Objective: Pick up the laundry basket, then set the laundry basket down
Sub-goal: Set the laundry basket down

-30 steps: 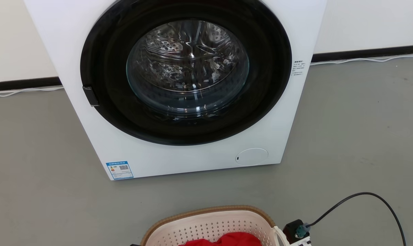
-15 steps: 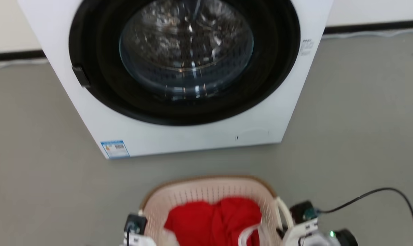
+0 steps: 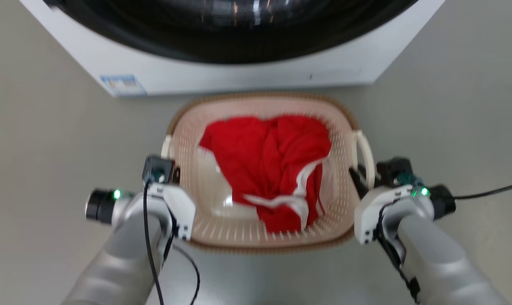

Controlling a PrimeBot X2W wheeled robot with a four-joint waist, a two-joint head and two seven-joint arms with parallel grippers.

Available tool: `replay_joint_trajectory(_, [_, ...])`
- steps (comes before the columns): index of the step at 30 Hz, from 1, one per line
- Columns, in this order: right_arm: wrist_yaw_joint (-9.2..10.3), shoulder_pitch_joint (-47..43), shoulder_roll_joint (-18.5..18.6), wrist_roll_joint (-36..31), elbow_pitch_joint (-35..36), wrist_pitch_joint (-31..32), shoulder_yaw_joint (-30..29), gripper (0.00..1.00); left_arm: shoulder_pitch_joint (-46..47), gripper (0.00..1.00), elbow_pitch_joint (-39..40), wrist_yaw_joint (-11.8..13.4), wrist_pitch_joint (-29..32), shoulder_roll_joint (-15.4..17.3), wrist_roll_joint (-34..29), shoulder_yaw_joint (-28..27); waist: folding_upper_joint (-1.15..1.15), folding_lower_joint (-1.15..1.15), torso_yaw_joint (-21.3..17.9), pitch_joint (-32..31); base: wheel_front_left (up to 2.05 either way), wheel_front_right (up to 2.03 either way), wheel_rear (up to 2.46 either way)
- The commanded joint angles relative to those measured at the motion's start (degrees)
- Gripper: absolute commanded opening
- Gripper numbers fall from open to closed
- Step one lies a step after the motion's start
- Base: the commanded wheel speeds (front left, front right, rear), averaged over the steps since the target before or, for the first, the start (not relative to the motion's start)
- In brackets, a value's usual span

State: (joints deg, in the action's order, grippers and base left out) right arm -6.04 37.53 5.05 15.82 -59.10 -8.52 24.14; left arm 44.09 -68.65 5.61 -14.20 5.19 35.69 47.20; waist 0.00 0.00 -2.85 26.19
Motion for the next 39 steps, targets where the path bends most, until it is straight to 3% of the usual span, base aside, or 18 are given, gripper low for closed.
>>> replay_joint_trajectory(1, [-1.45,0.98,-2.17,-1.72,1.33,-1.91,1.47,0.0,1.69,0.0,1.25,-0.37,-0.42,0.04,-1.41,-0.45,0.0,0.0,1.86,8.45,0.0,0.0,0.0])
replay_joint_trajectory(6, [-1.45,4.31,-2.17,-5.74,0.57,-3.91,-2.51,0.0,6.28,0.0,2.05,-0.31,-0.74,0.25,-2.12,-1.23,0.0,0.0,2.91,15.56,0.0,0.0,0.0])
replay_joint_trajectory(14, [-1.45,8.07,-2.17,-10.38,2.2,-5.87,-8.57,0.0,9.43,0.0,10.26,1.33,-0.78,2.58,-5.42,-5.21,0.0,0.0,3.61,22.98,0.0,0.0,0.0])
replay_joint_trajectory(25, [-1.45,8.84,-2.17,-13.56,3.99,-6.42,-11.94,0.0,8.64,0.0,15.6,0.43,-0.79,3.34,-10.84,-10.89,0.0,0.0,3.4,25.47,0.0,0.0,0.0])
replay_joint_trajectory(39, [-1.45,8.87,-2.17,-14.58,5.11,-6.47,-13.44,0.0,8.43,0.0,14.49,-0.93,-0.8,2.05,-15.12,-14.64,0.0,0.0,3.35,26.2,0.0,0.0,0.0])
